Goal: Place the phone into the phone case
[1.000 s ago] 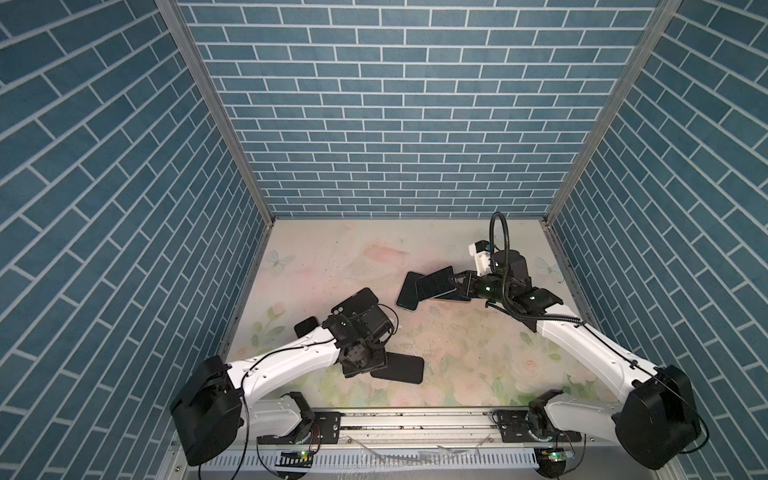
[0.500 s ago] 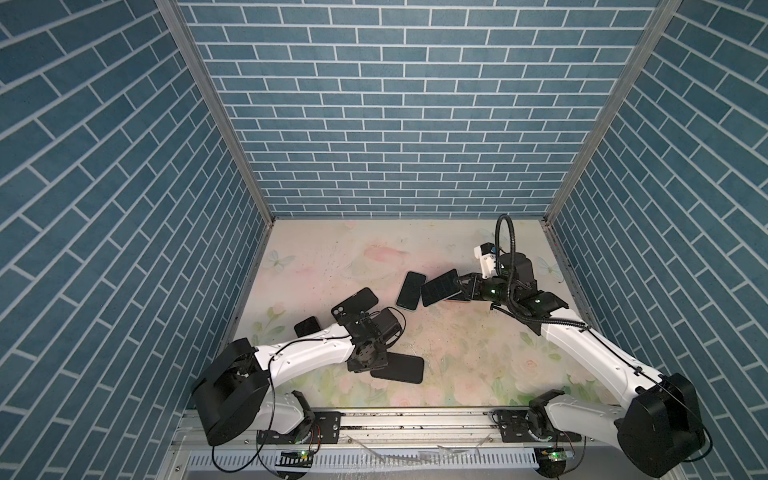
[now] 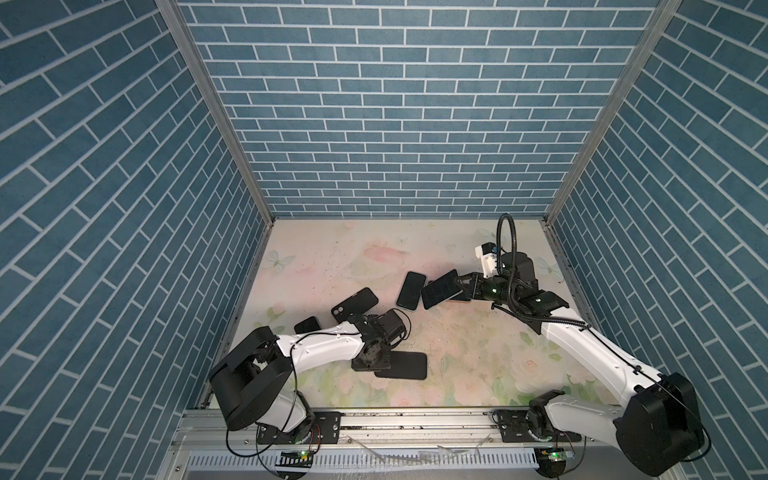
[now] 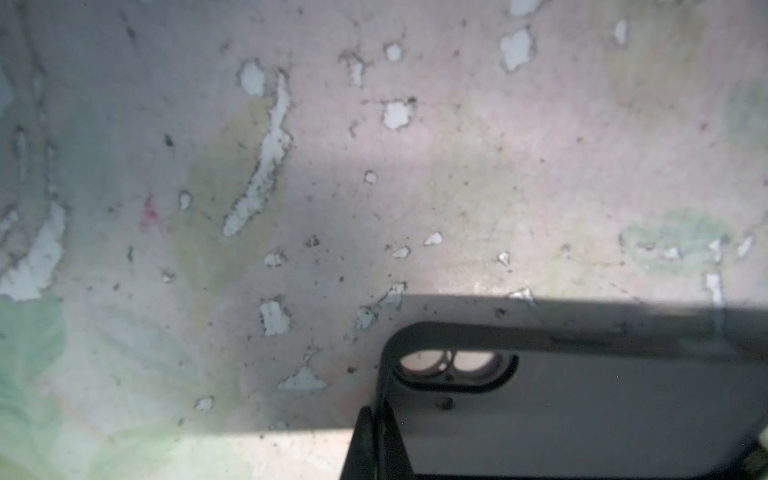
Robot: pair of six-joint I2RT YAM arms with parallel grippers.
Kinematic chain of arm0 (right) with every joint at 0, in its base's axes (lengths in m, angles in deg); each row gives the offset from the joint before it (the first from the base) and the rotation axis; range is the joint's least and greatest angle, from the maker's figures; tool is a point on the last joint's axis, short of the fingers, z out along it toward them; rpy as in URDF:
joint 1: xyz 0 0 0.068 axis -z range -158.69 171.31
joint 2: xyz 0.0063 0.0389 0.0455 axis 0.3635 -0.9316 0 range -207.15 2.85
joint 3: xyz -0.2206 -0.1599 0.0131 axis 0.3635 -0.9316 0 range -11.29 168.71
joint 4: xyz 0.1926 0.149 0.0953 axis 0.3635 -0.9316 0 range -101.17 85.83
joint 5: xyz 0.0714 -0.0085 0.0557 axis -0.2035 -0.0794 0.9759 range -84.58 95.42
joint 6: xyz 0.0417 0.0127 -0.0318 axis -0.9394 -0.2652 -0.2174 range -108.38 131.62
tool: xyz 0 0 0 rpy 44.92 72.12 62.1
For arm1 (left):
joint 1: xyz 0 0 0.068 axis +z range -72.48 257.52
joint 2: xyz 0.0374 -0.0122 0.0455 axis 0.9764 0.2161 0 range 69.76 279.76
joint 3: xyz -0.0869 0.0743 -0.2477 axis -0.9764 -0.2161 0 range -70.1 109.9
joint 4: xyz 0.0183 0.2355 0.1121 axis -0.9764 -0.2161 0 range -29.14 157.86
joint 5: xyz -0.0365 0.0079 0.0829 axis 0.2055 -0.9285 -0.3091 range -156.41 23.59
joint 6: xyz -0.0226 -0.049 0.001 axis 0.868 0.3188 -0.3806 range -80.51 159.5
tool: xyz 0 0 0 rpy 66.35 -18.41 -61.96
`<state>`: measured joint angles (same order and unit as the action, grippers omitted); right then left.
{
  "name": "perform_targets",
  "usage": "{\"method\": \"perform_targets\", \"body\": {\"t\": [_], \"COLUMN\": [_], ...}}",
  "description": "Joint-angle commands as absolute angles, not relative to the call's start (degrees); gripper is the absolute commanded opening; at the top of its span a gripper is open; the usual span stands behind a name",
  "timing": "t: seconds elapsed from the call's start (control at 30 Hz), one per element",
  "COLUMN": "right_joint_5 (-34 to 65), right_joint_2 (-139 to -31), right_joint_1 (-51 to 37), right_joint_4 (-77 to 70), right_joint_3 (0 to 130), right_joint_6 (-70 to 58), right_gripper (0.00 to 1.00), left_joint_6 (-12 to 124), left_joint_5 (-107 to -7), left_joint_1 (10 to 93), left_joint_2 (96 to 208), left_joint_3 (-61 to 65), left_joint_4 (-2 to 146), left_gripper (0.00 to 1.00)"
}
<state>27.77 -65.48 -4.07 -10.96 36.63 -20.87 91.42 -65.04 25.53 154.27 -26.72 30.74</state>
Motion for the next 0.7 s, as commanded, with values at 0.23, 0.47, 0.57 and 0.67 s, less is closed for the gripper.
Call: {"method": "perform_targets", "body": {"t": [0.23,0.47,0.57,0.67], "right_joint_5": [29.05,29.32,29.03,28.24], "right_joint_2": [-65.44,-63.97,-62.81,-61.25], "right_joint_1": [-3.63,-3.21,-3.04,-2.86], "right_joint_4": [-8.26,-8.64,-9.24,-10.44], "right_joint_3": [38.28,37.93,37.17,36.26], "right_joint_6": [-19.78,-19.58,-19.53,-19.34], "right_gripper": [0.0,0.0,0.0,0.0], "left_joint_6": [101.07,112.77,115.29,115.98], "left_joint_5": [-65.49,-64.05,-64.01,-64.98], "left_joint_1": [26.74,26.73,26.7,26.72], "left_joint_2": [153.49,152.64,152.46,151.08], "left_joint_3": [-25.2,-26.13,-26.3,-25.84], "left_joint_4": [29.47,29.17,28.47,27.72], "left_gripper": [0.0,0.02,0.13,0.38]}}
